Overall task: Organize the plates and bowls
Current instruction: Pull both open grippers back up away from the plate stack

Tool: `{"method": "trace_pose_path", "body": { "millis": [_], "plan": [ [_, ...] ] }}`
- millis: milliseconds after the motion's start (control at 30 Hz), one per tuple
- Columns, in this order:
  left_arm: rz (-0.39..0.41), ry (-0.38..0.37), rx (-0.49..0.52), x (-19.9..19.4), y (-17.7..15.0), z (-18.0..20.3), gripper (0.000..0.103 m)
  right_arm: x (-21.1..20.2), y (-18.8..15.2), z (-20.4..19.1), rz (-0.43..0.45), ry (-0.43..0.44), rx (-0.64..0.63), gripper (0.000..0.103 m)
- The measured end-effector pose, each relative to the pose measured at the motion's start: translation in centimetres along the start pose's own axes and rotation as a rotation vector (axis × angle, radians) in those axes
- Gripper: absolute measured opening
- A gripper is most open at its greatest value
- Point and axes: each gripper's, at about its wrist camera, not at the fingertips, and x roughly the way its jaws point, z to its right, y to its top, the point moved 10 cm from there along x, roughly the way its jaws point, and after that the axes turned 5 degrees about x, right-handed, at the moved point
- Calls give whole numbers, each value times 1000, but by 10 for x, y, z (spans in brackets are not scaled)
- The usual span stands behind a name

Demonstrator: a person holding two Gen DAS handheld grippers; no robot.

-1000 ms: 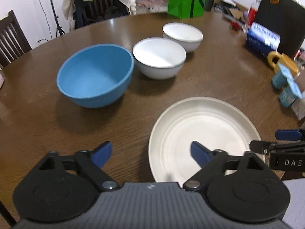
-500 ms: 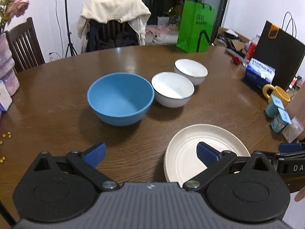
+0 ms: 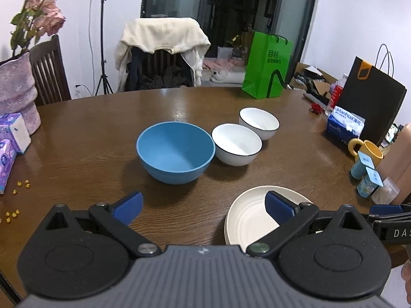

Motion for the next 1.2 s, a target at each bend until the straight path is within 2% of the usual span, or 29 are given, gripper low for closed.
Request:
{"method": "trace_pose_path", "body": {
  "millis": [400, 700, 933, 1200],
  "plan": [
    [30, 73, -107, -33, 3, 7, 103, -24, 10, 5, 15, 75, -32, 103],
    [39, 113, -199, -52, 7, -1, 103, -36, 22, 2, 28, 88, -69, 103],
    [21, 127, -211, -45, 22, -17, 103, -30, 35, -10, 21, 96, -95, 103],
    [3, 132, -214, -15, 51, -54, 103, -4, 56, -35, 10, 90, -94, 103]
  ]
}}
